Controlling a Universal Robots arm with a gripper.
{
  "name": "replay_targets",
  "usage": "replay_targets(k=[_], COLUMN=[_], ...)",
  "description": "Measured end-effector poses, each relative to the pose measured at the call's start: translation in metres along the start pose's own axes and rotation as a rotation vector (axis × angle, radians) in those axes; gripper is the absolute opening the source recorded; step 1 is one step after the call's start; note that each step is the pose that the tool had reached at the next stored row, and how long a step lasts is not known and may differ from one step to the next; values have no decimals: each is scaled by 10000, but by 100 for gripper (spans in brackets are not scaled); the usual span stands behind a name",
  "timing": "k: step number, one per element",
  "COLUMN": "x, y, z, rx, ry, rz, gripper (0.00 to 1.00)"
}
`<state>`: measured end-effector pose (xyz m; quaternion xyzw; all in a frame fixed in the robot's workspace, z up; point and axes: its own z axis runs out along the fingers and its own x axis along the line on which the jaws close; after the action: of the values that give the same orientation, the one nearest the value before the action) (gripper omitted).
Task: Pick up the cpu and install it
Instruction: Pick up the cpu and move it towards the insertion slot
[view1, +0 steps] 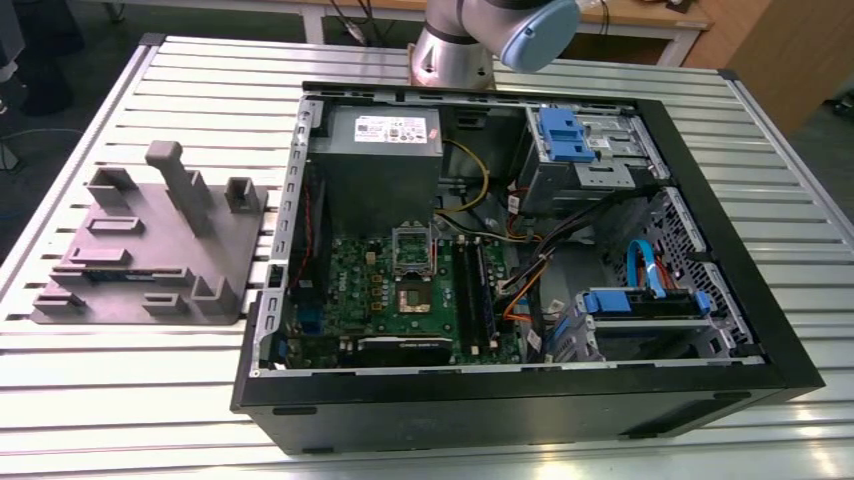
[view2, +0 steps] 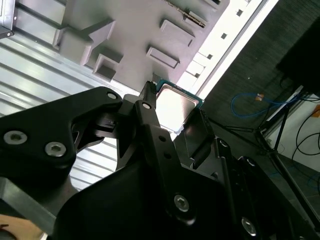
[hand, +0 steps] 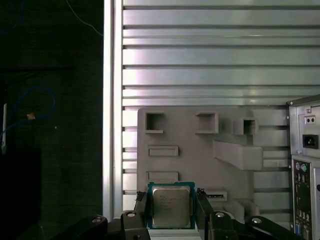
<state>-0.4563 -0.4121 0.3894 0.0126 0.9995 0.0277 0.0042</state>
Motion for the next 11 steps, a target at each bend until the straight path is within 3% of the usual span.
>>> replay_targets(k=[11], x=[-2], y=[14], z=[-255], rx=[1], ry=[1], rz=[0], gripper=[47])
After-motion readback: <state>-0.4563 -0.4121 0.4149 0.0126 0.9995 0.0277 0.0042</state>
